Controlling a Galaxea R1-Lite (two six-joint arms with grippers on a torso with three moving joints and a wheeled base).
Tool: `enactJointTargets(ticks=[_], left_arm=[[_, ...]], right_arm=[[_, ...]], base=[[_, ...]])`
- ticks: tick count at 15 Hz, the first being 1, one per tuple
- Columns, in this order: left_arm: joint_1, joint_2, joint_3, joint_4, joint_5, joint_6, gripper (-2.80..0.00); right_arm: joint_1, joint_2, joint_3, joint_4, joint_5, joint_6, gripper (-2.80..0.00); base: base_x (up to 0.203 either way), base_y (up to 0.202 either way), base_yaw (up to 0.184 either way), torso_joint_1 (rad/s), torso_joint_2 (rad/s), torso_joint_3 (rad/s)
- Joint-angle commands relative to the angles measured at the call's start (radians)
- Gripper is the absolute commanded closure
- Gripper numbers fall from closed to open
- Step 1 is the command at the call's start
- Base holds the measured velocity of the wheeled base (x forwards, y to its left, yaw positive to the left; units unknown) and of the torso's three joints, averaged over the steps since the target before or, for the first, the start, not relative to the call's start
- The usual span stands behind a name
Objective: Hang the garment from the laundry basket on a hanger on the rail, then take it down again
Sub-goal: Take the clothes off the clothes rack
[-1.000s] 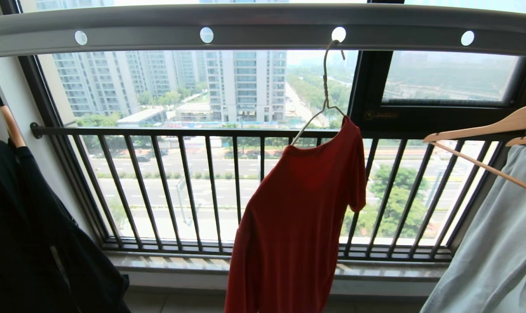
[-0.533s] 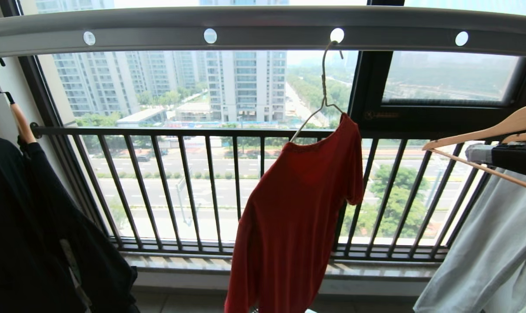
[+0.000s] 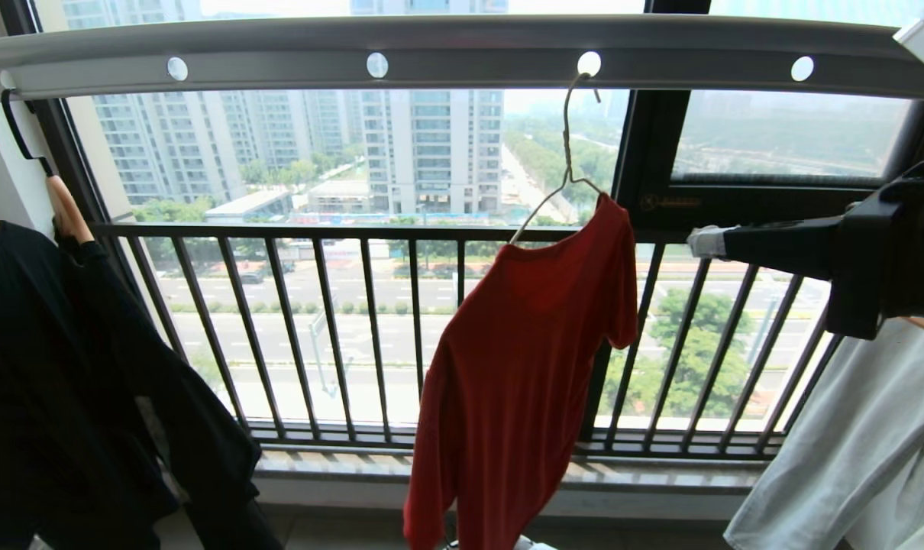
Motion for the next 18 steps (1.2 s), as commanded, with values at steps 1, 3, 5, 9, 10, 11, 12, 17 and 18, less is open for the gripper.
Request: enactJointTargets(ticks=[1, 3, 5, 9, 10, 11, 12, 17, 18], left_arm=[[0.0, 0.001, 0.0, 0.0, 0.0, 0.0, 0.0], [0.0, 0.001, 0.0, 0.0, 0.0, -0.002, 0.0], [0.0, 0.0, 0.0, 0.0, 0.0, -0.001, 0.0], [0.0, 0.001, -0.001, 0.0, 0.0, 0.0, 0.0], [0.0, 0.001, -0.001, 0.0, 0.0, 0.0, 0.0], [0.0, 0.001, 0.0, 0.0, 0.0, 0.0, 0.0], [0.0, 0.001, -0.001, 0.0, 0.0, 0.0, 0.0], [0.0, 0.001, 0.0, 0.0, 0.0, 0.0, 0.0], [0.0, 0.001, 0.0, 0.0, 0.0, 0.0, 0.0]], right_arm=[[0.112, 0.113, -0.073, 0.003, -0.163, 0.066, 0.0], [0.158, 0.187, -0.135, 0.005, -0.275, 0.122, 0.0], [0.181, 0.252, -0.191, 0.005, -0.347, 0.166, 0.0], [0.189, 0.364, -0.305, 0.004, -0.415, 0.196, 0.0], [0.192, 0.392, -0.336, 0.004, -0.441, 0.197, -2.8], [0.195, 0.417, -0.361, 0.003, -0.48, 0.197, -2.8], [0.197, 0.447, -0.384, 0.003, -0.524, 0.198, -2.8], [0.198, 0.558, -0.455, 0.001, -0.729, 0.198, -2.8], [0.198, 0.56, -0.458, 0.002, -0.737, 0.198, -2.8]], base=[[0.0, 0.0, 0.0, 0.0, 0.0, 0.0], [0.0, 0.0, 0.0, 0.0, 0.0, 0.0], [0.0, 0.0, 0.0, 0.0, 0.0, 0.0], [0.0, 0.0, 0.0, 0.0, 0.0, 0.0], [0.0, 0.0, 0.0, 0.0, 0.0, 0.0], [0.0, 0.0, 0.0, 0.0, 0.0, 0.0], [0.0, 0.0, 0.0, 0.0, 0.0, 0.0], [0.0, 0.0, 0.0, 0.0, 0.0, 0.0], [0.0, 0.0, 0.0, 0.0, 0.0, 0.0]])
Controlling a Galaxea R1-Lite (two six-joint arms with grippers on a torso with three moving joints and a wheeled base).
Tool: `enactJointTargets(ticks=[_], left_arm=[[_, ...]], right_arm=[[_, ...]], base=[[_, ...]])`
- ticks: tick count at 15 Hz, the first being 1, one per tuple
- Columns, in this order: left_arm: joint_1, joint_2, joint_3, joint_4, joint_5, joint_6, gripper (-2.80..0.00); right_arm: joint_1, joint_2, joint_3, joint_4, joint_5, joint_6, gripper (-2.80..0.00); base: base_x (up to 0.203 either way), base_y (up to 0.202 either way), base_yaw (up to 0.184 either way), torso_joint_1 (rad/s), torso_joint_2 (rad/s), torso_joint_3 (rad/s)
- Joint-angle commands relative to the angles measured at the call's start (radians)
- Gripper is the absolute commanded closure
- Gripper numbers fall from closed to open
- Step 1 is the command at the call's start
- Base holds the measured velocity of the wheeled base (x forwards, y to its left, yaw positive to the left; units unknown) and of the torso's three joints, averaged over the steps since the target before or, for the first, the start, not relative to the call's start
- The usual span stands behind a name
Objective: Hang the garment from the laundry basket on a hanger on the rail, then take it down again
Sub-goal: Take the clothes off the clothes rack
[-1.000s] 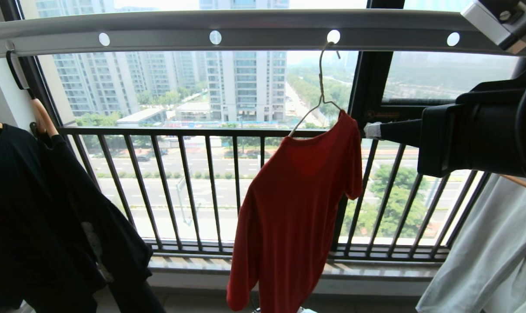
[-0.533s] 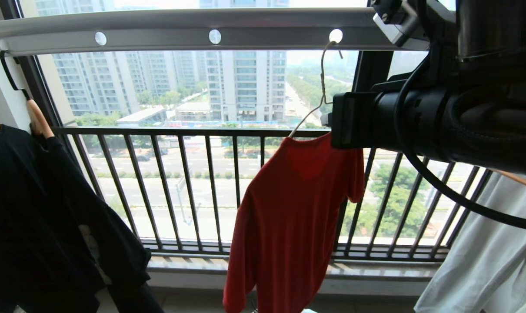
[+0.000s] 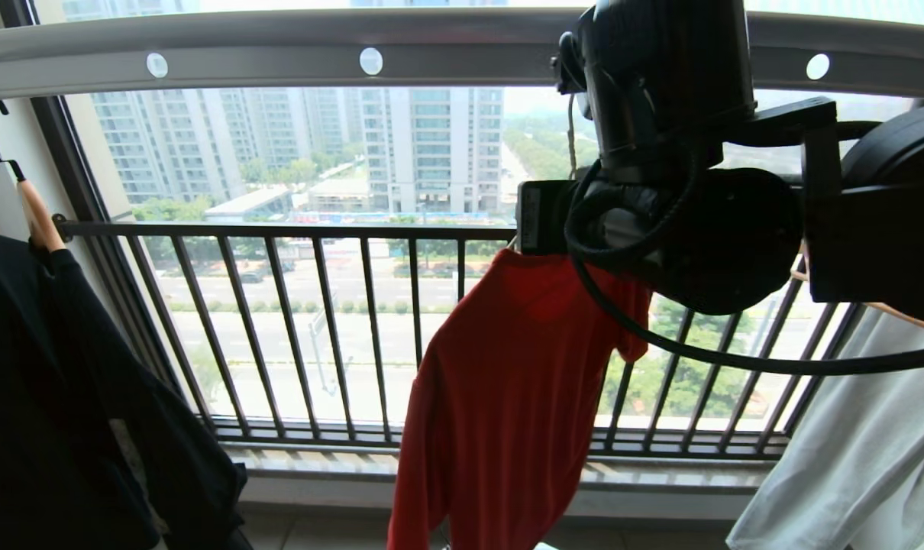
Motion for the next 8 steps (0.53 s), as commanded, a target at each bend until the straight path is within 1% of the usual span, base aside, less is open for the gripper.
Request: enactJointTargets(ticks=[1, 4, 8], left_arm=[[0.0, 0.001, 0.001, 0.0, 0.0, 0.0, 0.0], [0.0, 0.001, 0.001, 0.0, 0.0, 0.0, 0.0], [0.0, 0.001, 0.001, 0.0, 0.0, 0.0, 0.0]], right_arm=[[0.001, 0.03, -0.011, 0.005, -0.019, 0.001, -2.8], [0.0, -0.006, 0.018, 0.008, -0.024, 0.001, -2.8], [-0.004, -0.068, 0.099, 0.006, -0.027, 0.001, -2.8]], base=[[0.0, 0.0, 0.0, 0.0, 0.0, 0.0], [0.0, 0.0, 0.0, 0.0, 0.0, 0.0], [0.0, 0.0, 0.0, 0.0, 0.0, 0.0]])
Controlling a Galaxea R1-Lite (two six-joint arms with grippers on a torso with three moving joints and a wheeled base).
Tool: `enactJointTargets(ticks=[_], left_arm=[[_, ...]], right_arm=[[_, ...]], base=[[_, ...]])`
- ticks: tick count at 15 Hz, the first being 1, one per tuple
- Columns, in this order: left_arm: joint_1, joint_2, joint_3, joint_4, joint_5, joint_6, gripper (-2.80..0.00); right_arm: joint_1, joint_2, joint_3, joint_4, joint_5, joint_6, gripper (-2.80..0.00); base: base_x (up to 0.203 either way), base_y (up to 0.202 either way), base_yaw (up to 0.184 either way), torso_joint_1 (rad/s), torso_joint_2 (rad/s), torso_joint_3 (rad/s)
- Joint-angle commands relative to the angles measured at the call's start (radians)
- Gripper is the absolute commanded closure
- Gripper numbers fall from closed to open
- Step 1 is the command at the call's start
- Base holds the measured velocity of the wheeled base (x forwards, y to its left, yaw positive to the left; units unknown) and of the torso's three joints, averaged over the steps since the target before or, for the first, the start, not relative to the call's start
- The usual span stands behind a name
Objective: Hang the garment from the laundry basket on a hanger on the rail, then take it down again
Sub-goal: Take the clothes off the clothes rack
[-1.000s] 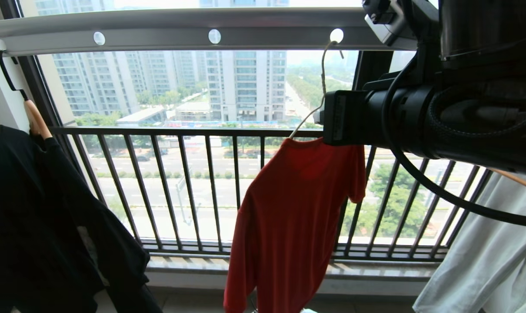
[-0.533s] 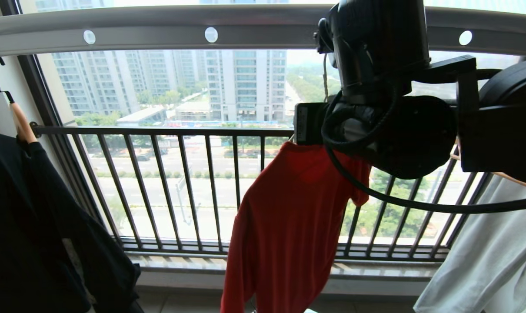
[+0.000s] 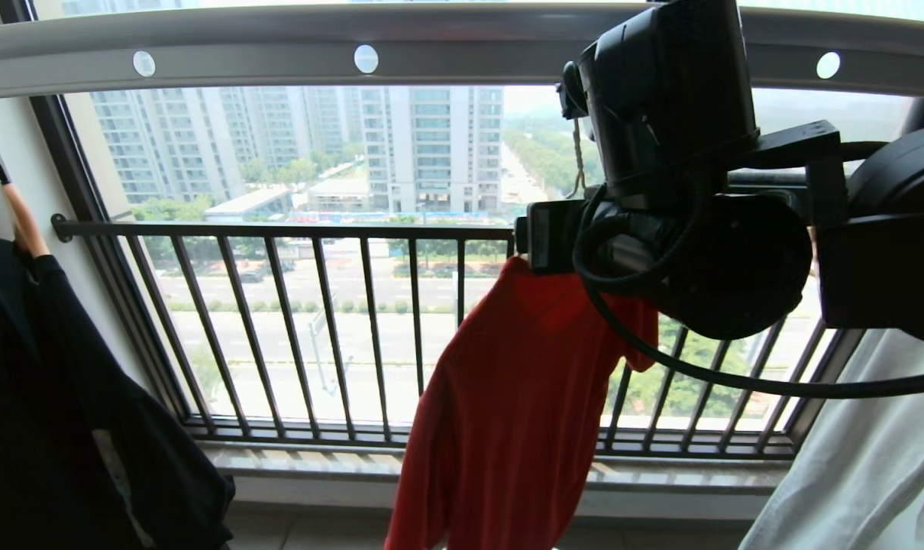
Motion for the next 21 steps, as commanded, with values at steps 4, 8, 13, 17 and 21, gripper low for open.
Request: enactJointTargets(ticks=[4, 8, 13, 17, 21], left_arm=[[0.0, 0.001, -0.001, 0.0, 0.0, -0.001, 0.0], [0.0, 0.001, 0.0, 0.0, 0.0, -0.001, 0.0], [0.0, 0.001, 0.0, 0.0, 0.0, -0.001, 0.0], [0.0, 0.001, -0.001, 0.0, 0.0, -0.001, 0.0], [0.0, 0.001, 0.0, 0.0, 0.0, -0.001, 0.0]], right_arm=[[-0.007, -0.105, 0.05, 0.011, -0.005, -0.003, -2.8], [-0.019, -0.144, 0.046, 0.07, -0.008, 0.0, -2.8], [-0.023, -0.069, -0.014, 0.064, -0.005, -0.005, -2.8], [-0.046, 0.003, -0.068, 0.064, -0.032, -0.014, -2.8], [-0.139, 0.056, -0.096, 0.021, -0.02, -0.037, -2.8]], base=[[0.0, 0.0, 0.0, 0.0, 0.0, 0.0], [0.0, 0.0, 0.0, 0.0, 0.0, 0.0], [0.0, 0.0, 0.0, 0.0, 0.0, 0.0], [0.0, 0.0, 0.0, 0.0, 0.0, 0.0], [0.0, 0.0, 0.0, 0.0, 0.0, 0.0]])
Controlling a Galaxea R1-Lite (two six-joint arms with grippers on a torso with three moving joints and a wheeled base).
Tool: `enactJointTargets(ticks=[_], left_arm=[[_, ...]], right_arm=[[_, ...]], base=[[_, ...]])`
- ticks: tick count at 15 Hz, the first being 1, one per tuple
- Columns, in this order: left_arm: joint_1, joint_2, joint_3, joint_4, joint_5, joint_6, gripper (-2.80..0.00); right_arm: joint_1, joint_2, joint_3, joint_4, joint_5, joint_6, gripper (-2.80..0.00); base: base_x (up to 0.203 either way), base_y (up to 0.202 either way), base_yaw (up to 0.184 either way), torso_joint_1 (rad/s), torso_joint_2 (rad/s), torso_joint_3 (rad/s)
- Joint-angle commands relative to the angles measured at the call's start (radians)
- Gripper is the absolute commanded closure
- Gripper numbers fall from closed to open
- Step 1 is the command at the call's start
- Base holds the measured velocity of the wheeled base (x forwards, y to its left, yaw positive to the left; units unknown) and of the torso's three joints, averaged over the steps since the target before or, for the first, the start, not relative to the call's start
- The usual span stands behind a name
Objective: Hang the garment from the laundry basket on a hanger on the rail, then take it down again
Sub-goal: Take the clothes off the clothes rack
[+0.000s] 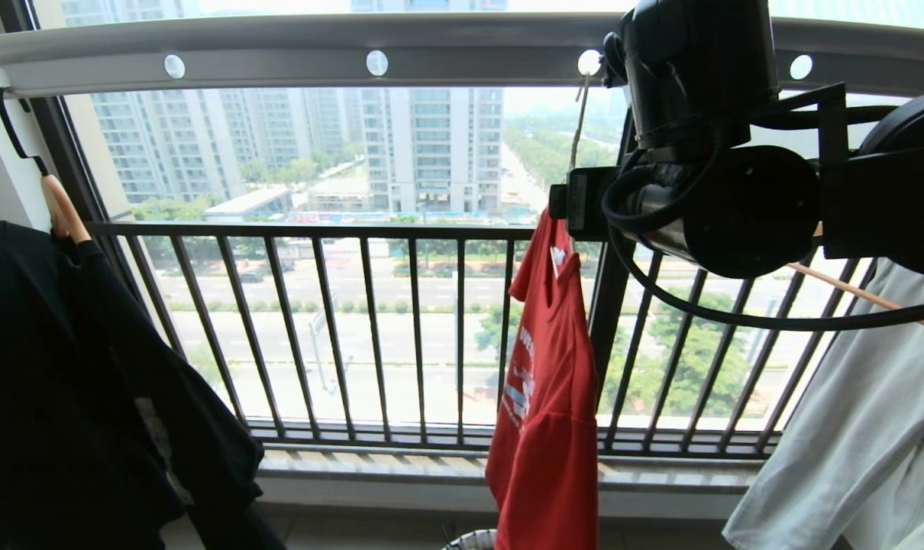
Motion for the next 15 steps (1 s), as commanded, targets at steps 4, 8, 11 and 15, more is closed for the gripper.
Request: enactJointTargets(ticks=[4, 8, 11, 15], left_arm=[[0.0, 0.001, 0.0, 0.0, 0.0, -0.001, 0.0], [0.0, 0.001, -0.001, 0.0, 0.0, -0.001, 0.0], [0.0, 0.001, 0.0, 0.0, 0.0, -0.001, 0.0], [0.0, 0.001, -0.001, 0.0, 0.0, -0.001, 0.0]], right_arm=[[-0.054, 0.048, -0.004, -0.161, 0.125, -0.098, -2.8], [-0.074, 0.088, -0.002, -0.227, 0.131, -0.136, -2.8], [-0.087, 0.097, 0.001, -0.228, 0.164, -0.134, -2.8], [-0.09, 0.097, 0.001, -0.228, 0.179, -0.13, 0.0]], base=[[0.0, 0.0, 0.0, 0.0, 0.0, 0.0], [0.0, 0.0, 0.0, 0.0, 0.0, 0.0], [0.0, 0.0, 0.0, 0.0, 0.0, 0.0], [0.0, 0.0, 0.0, 0.0, 0.0, 0.0]])
